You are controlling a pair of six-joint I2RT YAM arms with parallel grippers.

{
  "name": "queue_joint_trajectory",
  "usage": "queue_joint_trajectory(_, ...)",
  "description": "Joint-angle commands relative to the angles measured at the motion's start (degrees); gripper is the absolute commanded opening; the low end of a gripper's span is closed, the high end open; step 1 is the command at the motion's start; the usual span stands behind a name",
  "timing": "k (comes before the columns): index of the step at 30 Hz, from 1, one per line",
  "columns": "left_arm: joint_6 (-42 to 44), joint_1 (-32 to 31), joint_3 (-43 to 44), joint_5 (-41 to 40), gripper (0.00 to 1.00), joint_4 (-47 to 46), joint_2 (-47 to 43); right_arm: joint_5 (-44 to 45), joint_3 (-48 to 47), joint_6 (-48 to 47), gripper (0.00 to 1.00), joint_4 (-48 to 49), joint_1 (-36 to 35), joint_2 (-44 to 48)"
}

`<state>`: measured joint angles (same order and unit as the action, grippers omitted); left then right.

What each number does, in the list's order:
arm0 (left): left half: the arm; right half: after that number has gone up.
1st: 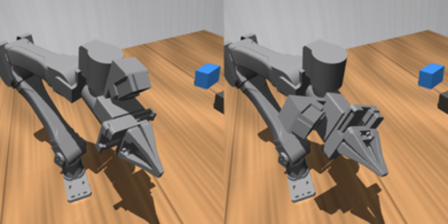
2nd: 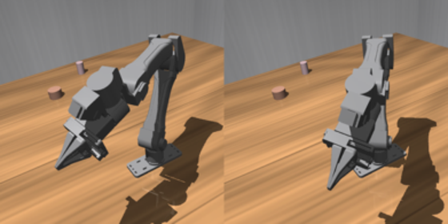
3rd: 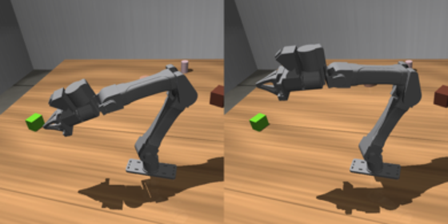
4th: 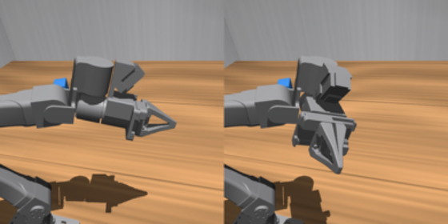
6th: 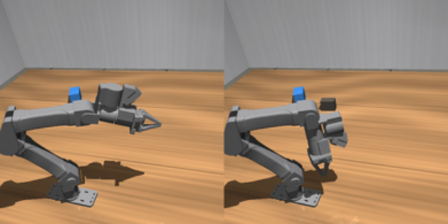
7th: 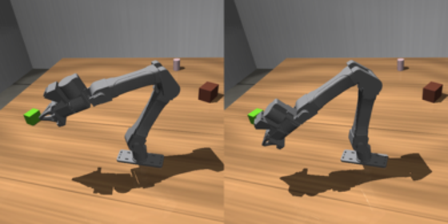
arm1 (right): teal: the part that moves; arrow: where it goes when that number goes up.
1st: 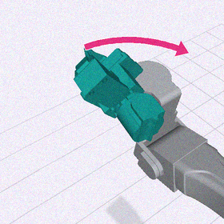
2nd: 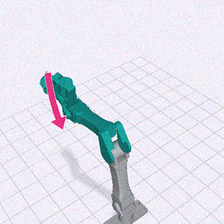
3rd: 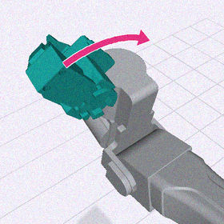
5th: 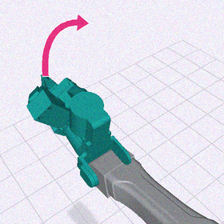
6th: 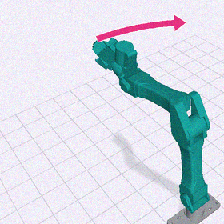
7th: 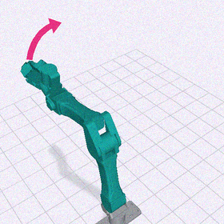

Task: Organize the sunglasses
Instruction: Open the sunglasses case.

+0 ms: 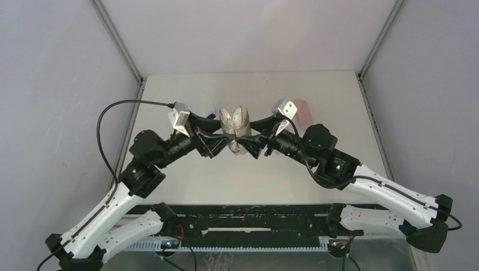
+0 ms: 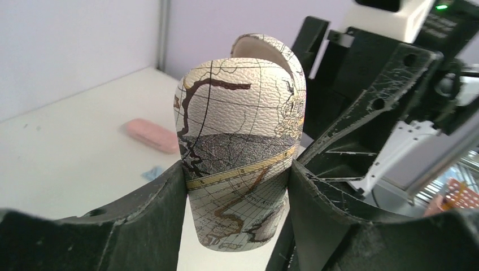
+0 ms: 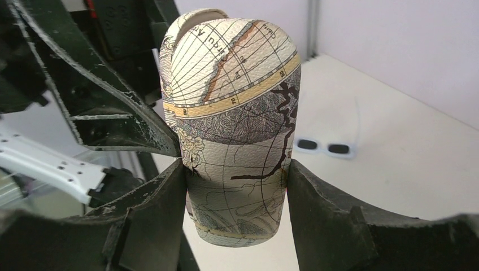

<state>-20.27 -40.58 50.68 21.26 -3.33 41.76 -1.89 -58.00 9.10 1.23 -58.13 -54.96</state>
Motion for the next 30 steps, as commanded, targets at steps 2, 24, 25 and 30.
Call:
queue_joint_trajectory(2, 2.0, 0.1, 3.5, -12.0, 0.67, 4.6, -0.2, 11.7, -4.4, -2.9, 0.00, -2.3, 0.7, 0.4)
queue_joint_trajectory(24, 2.0, 0.1, -1.9, -40.7, 1.00, 29.5, -15.1, 33.6, -11.0, -20.5, 0.00, -28.8, 0.6, -17.7)
queue_joint_trajectory(25, 2.2, 0.1, -2.4, -41.0, 1.00, 30.0, -16.2, 34.1, -11.0, -22.1, 0.00, -28.2, 0.6, -19.6)
queue_joint_trajectory(30, 2.4, 0.1, -3.9, -42.8, 1.00, 31.7, -17.8, 35.0, -17.8, -25.2, 0.04, -31.6, 0.6, -33.7)
